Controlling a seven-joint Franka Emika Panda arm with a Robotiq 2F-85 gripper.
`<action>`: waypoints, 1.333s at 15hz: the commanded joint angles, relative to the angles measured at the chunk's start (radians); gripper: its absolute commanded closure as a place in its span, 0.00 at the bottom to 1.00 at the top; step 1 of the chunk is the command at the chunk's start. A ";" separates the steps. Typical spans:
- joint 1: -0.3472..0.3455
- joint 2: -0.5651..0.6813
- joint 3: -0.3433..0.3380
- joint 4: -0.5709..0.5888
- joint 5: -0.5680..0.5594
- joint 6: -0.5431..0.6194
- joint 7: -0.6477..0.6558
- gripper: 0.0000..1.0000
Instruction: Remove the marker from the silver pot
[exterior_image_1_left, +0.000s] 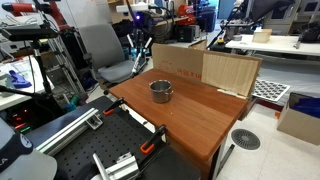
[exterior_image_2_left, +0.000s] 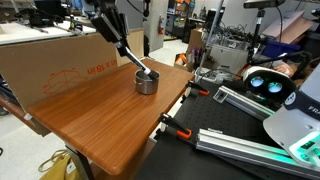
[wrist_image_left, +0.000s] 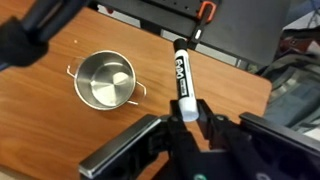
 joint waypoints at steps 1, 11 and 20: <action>0.036 0.121 -0.006 0.122 -0.068 -0.089 0.064 0.94; 0.137 0.407 -0.024 0.412 -0.182 -0.271 0.166 0.94; 0.218 0.582 -0.077 0.612 -0.330 -0.328 0.208 0.94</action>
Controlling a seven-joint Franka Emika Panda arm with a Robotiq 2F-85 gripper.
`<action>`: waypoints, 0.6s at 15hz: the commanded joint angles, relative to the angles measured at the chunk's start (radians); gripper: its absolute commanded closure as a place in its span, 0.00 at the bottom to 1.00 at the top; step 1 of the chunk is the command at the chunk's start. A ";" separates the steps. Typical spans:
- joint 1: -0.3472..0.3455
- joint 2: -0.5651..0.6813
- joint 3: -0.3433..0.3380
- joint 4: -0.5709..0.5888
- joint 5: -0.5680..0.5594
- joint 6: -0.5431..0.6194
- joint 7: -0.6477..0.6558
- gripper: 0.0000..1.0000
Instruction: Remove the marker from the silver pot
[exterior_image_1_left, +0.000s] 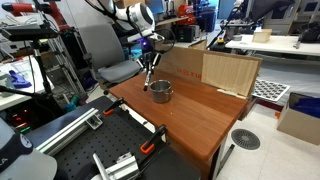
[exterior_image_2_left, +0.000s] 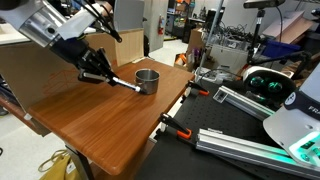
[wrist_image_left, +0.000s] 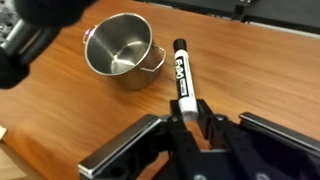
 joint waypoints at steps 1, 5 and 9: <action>0.055 0.065 -0.034 0.090 -0.084 -0.043 0.019 0.94; 0.089 0.097 -0.047 0.117 -0.156 -0.035 0.016 0.94; 0.102 0.118 -0.049 0.140 -0.176 -0.045 0.011 0.94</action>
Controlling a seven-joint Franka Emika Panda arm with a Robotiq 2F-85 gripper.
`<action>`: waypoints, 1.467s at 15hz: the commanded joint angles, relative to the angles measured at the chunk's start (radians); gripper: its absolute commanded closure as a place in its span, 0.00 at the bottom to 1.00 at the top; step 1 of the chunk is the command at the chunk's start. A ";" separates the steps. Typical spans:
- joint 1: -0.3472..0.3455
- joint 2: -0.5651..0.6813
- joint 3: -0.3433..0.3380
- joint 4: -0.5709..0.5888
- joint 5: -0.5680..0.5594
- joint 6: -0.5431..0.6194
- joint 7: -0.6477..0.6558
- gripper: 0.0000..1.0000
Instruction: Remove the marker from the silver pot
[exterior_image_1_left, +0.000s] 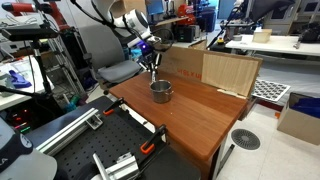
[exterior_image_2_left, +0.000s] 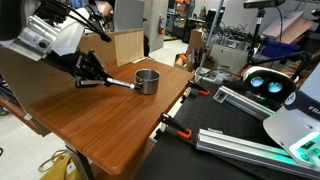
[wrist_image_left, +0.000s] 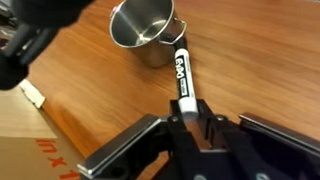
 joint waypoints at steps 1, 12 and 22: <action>0.027 0.045 -0.021 0.062 -0.037 -0.048 -0.004 0.94; 0.032 0.066 -0.024 0.079 -0.073 -0.094 -0.031 0.15; 0.020 0.020 -0.003 0.048 -0.065 -0.060 -0.069 0.00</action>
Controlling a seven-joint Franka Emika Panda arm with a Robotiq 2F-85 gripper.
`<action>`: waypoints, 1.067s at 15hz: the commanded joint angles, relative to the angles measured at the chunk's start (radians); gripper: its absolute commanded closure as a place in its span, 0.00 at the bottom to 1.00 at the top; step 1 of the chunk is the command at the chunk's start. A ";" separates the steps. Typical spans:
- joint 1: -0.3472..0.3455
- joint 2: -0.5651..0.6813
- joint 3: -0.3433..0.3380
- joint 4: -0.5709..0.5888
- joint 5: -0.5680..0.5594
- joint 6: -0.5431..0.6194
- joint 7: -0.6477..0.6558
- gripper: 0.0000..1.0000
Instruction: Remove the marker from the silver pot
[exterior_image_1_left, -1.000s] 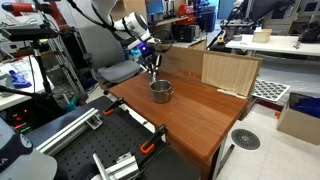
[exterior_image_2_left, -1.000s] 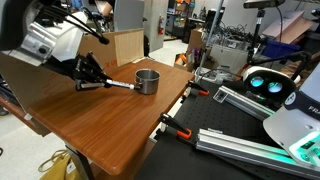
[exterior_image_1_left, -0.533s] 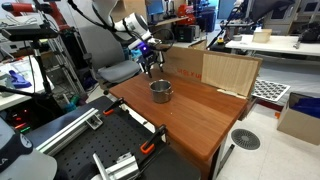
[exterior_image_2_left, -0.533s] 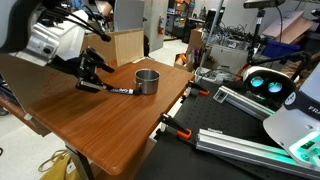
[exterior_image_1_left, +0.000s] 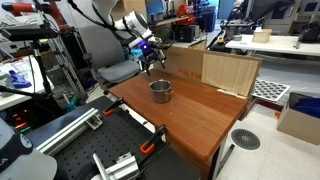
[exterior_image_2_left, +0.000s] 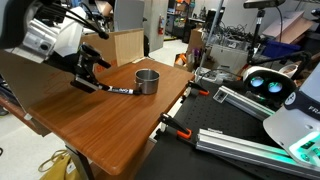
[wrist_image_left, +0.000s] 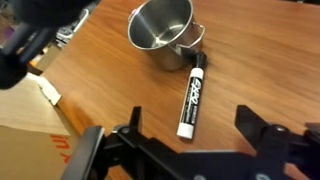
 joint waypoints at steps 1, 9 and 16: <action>0.004 -0.030 0.014 -0.009 -0.006 0.001 -0.037 0.00; -0.021 -0.300 0.098 -0.203 0.025 0.126 -0.022 0.00; 0.001 -0.295 0.087 -0.152 0.028 0.081 -0.029 0.00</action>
